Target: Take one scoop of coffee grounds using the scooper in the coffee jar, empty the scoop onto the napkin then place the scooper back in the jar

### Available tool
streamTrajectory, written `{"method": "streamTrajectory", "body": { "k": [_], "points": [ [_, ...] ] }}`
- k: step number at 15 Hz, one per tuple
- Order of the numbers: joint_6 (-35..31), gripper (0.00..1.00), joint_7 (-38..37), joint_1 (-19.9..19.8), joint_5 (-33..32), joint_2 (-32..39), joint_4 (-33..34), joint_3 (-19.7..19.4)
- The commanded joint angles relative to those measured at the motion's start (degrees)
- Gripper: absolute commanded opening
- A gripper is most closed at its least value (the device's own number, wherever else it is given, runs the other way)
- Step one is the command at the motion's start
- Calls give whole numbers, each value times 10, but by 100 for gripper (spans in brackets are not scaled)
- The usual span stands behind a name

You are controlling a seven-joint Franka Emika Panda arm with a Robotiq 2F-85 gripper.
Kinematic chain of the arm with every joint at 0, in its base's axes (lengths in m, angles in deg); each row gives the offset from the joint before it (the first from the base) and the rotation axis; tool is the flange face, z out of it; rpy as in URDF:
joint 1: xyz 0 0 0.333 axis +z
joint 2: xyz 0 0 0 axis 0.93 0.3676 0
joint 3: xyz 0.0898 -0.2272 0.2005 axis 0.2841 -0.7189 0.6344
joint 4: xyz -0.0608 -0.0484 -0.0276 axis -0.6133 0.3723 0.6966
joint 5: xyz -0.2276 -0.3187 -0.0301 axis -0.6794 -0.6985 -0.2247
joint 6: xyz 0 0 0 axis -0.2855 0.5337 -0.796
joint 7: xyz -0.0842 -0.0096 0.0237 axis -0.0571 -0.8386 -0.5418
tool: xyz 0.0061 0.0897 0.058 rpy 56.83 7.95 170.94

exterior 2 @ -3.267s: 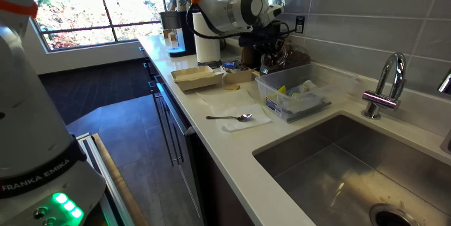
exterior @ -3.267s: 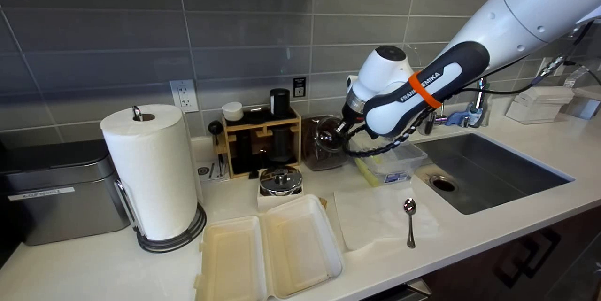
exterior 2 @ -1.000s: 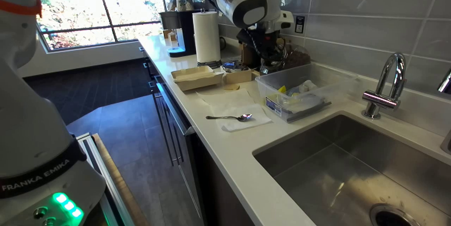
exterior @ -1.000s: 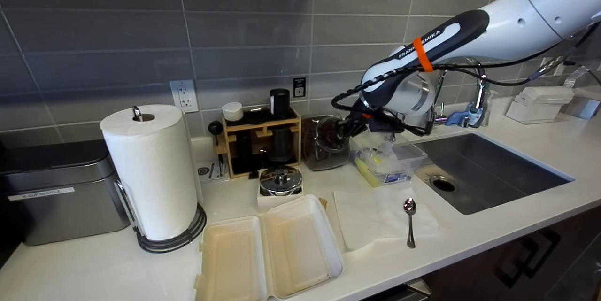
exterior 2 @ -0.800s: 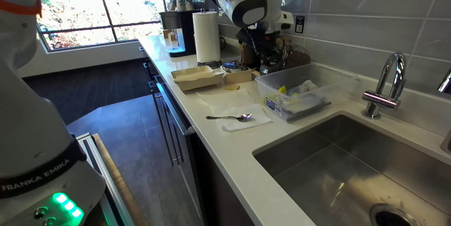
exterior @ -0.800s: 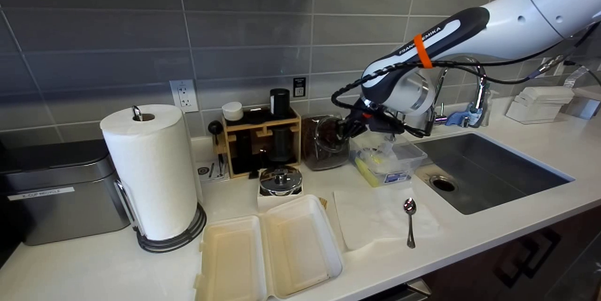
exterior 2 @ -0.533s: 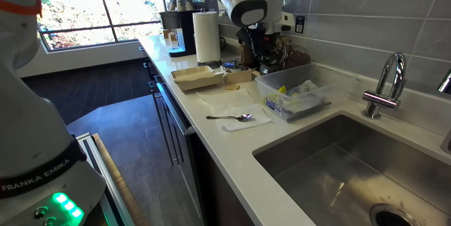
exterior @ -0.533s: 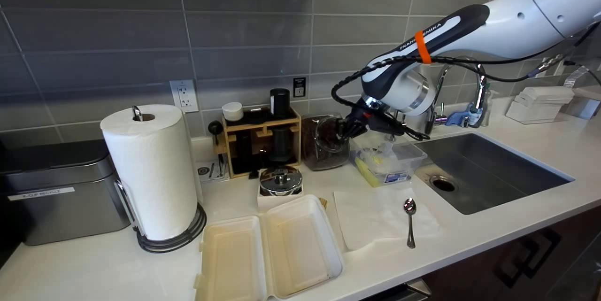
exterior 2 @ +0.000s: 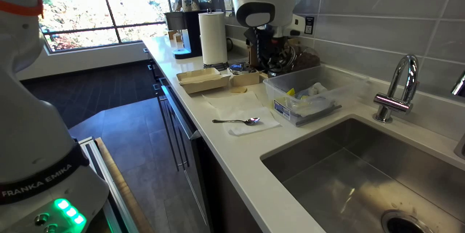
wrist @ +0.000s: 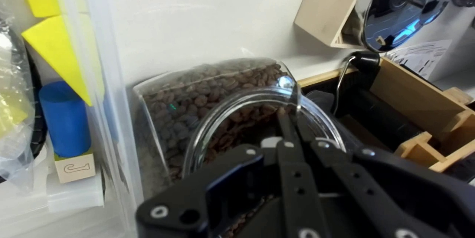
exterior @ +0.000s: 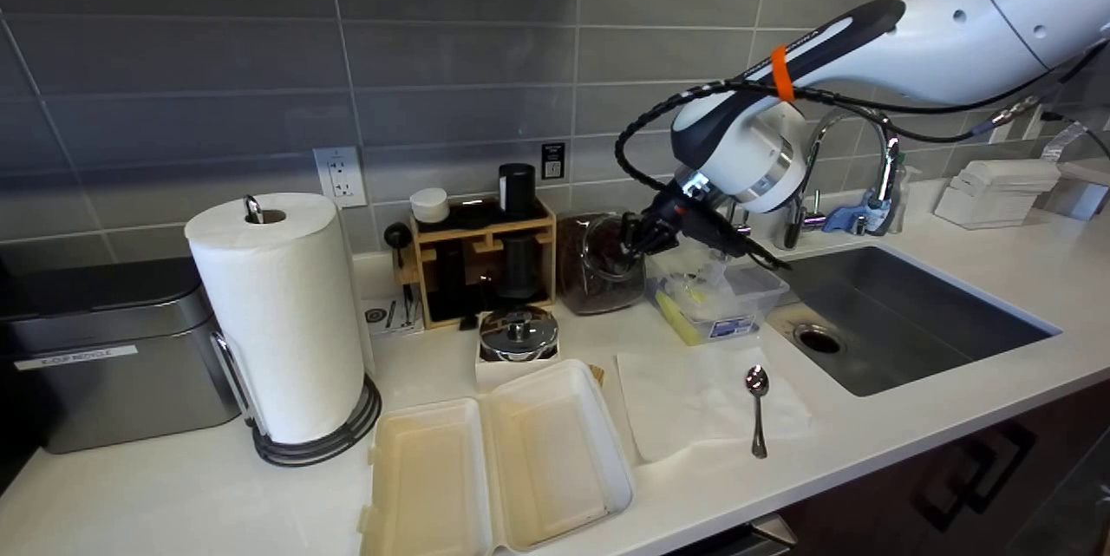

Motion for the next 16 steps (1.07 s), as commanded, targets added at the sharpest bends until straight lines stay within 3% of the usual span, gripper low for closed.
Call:
{"method": "streamTrajectory", "body": {
  "k": [1,16],
  "points": [
    [8,1,41,-32,61,8,3,34],
    [13,1,176,-156,258,42,14,146]
  ]
}}
